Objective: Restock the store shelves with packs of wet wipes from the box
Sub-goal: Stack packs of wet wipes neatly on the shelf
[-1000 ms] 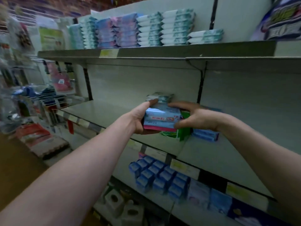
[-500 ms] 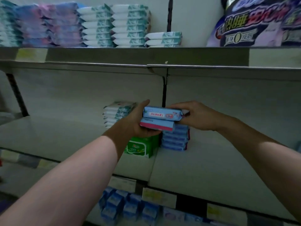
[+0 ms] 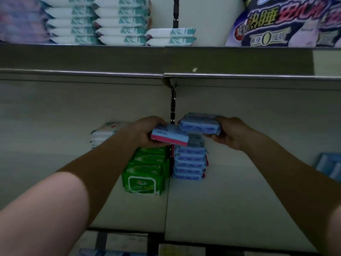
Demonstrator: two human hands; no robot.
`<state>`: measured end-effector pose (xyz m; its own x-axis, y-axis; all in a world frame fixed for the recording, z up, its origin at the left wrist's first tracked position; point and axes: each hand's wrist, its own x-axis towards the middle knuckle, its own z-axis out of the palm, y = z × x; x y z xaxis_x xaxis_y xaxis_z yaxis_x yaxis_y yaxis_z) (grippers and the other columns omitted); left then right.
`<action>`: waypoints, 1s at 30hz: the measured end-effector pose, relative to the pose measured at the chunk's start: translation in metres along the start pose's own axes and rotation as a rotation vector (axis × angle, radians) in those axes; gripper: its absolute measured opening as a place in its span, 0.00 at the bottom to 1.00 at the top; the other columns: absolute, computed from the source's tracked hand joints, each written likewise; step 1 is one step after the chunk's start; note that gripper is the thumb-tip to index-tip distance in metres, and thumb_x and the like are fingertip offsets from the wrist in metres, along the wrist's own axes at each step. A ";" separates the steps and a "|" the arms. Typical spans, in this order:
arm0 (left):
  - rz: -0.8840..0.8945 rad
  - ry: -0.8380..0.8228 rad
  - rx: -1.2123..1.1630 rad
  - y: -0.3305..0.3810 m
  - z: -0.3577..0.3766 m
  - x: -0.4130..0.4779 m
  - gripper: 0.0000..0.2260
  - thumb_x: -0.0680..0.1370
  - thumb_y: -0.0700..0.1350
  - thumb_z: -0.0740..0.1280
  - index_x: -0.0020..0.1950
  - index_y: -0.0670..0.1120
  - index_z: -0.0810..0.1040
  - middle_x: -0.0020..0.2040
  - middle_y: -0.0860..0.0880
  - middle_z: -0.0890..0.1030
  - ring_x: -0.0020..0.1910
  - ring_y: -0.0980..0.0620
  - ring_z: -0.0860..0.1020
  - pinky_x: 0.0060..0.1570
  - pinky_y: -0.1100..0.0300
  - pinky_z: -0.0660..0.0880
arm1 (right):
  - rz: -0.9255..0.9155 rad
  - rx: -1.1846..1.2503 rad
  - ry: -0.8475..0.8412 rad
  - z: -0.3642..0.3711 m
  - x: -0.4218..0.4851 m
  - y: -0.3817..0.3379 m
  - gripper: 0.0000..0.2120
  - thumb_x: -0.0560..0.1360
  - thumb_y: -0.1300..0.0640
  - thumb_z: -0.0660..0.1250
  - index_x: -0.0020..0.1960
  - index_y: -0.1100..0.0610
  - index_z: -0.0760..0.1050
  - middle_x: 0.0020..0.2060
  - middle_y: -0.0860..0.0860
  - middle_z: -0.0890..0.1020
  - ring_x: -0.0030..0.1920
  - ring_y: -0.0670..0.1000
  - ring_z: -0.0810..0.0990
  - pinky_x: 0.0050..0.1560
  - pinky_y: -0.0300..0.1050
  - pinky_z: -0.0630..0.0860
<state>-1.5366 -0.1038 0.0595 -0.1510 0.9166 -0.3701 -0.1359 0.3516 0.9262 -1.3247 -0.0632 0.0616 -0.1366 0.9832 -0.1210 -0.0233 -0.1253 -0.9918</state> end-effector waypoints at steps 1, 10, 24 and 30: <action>0.001 -0.010 -0.013 0.002 -0.001 0.002 0.06 0.80 0.41 0.63 0.45 0.39 0.74 0.40 0.41 0.77 0.37 0.45 0.76 0.21 0.54 0.78 | 0.007 0.017 -0.004 0.000 0.003 -0.001 0.08 0.81 0.58 0.60 0.52 0.64 0.73 0.43 0.59 0.80 0.43 0.56 0.81 0.20 0.35 0.73; 0.052 0.073 -0.139 0.014 -0.016 0.022 0.06 0.79 0.42 0.63 0.44 0.42 0.70 0.37 0.43 0.73 0.34 0.48 0.74 0.25 0.56 0.79 | 0.086 -0.108 -0.014 -0.008 0.035 0.008 0.08 0.81 0.60 0.58 0.49 0.64 0.73 0.39 0.59 0.78 0.36 0.52 0.78 0.26 0.39 0.79; 0.004 -0.036 -0.176 0.012 0.021 0.028 0.02 0.80 0.40 0.61 0.48 0.41 0.70 0.41 0.42 0.74 0.38 0.47 0.76 0.33 0.52 0.81 | -0.015 -0.571 -0.007 0.004 0.062 0.034 0.07 0.76 0.60 0.69 0.49 0.62 0.74 0.44 0.55 0.77 0.41 0.51 0.76 0.49 0.48 0.79; 0.001 -0.056 -0.121 0.016 0.045 0.025 0.03 0.80 0.39 0.60 0.48 0.40 0.70 0.41 0.42 0.73 0.37 0.47 0.75 0.27 0.54 0.80 | -0.480 -0.482 -0.027 -0.009 0.047 0.006 0.17 0.79 0.62 0.59 0.68 0.55 0.73 0.65 0.50 0.75 0.57 0.45 0.73 0.58 0.36 0.72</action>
<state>-1.4981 -0.0664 0.0684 -0.0970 0.9273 -0.3615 -0.2530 0.3283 0.9101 -1.3223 -0.0169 0.0499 -0.2467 0.9105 0.3318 0.3556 0.4036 -0.8430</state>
